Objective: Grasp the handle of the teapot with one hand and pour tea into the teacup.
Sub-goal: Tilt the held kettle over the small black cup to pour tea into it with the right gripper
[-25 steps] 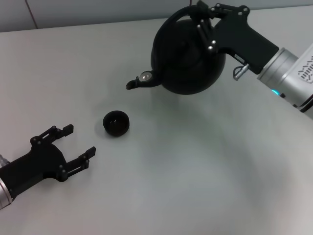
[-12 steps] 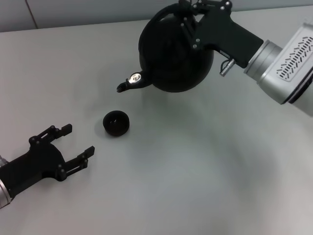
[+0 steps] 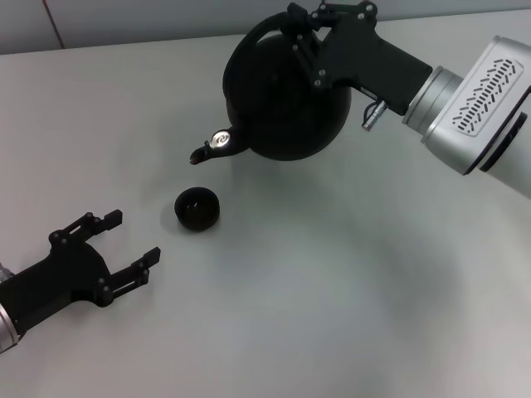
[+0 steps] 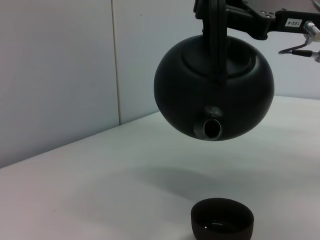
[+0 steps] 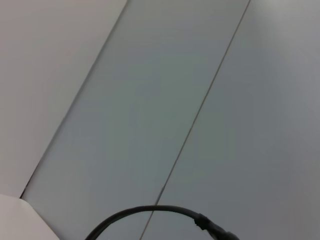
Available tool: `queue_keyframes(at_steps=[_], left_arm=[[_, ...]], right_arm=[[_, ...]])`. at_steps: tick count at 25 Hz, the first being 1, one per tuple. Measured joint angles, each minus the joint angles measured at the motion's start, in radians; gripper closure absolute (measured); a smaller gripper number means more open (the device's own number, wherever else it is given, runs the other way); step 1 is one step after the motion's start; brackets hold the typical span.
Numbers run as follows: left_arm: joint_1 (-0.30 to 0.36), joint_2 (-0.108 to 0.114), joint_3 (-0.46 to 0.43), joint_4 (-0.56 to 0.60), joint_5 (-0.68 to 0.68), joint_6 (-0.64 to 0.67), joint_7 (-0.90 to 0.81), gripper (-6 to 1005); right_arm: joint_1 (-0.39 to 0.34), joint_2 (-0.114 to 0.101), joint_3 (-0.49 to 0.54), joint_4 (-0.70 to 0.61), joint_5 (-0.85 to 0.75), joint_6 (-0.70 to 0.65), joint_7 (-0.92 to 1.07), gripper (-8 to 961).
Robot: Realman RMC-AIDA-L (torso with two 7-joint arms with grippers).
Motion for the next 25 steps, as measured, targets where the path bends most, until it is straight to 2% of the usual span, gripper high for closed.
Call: queue_keyframes(at_steps=[25], left_arm=[[0.000, 0.001, 0.000, 0.007, 0.000, -0.003, -0.014, 200]], right_arm=[[0.027, 0.000, -0.058, 0.000, 0.000, 0.021, -0.115, 855]])
